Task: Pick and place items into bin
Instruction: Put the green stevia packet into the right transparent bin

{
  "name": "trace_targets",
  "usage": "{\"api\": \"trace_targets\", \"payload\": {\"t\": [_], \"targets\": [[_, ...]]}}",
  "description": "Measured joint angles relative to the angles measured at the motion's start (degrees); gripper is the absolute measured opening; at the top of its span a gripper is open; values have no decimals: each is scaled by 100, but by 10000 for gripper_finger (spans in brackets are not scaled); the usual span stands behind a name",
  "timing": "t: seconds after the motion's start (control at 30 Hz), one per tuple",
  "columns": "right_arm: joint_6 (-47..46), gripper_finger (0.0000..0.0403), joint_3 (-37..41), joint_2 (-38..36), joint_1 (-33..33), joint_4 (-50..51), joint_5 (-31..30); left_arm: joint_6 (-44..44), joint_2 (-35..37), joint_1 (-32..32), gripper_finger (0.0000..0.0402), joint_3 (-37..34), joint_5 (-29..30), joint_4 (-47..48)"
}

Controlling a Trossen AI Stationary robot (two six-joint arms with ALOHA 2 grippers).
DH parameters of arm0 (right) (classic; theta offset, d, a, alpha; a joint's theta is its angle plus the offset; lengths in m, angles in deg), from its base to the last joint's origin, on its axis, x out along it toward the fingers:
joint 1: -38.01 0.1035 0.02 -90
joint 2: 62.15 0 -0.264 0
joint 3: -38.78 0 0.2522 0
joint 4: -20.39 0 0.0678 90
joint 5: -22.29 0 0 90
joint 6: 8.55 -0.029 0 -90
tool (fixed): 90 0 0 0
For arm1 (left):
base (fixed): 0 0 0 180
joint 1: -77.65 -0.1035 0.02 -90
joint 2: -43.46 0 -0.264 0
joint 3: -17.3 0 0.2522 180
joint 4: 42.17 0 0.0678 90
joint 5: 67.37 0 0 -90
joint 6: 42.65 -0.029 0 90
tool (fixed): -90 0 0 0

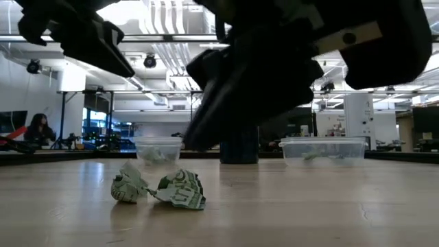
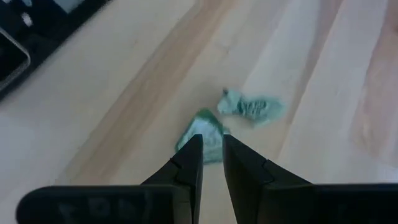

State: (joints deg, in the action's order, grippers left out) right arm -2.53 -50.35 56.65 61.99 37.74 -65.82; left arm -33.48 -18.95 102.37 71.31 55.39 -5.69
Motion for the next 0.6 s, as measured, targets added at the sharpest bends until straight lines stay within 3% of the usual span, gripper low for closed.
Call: {"api": "trace_targets", "payload": {"t": [0.27,0.6], "targets": [[-221,56,-207,63,-48,187,227,100,-62,43,77,-4,67,-48],[-308,137,-67,65,-170,169,229,94,-133,43,77,-2,144,-74]]}}
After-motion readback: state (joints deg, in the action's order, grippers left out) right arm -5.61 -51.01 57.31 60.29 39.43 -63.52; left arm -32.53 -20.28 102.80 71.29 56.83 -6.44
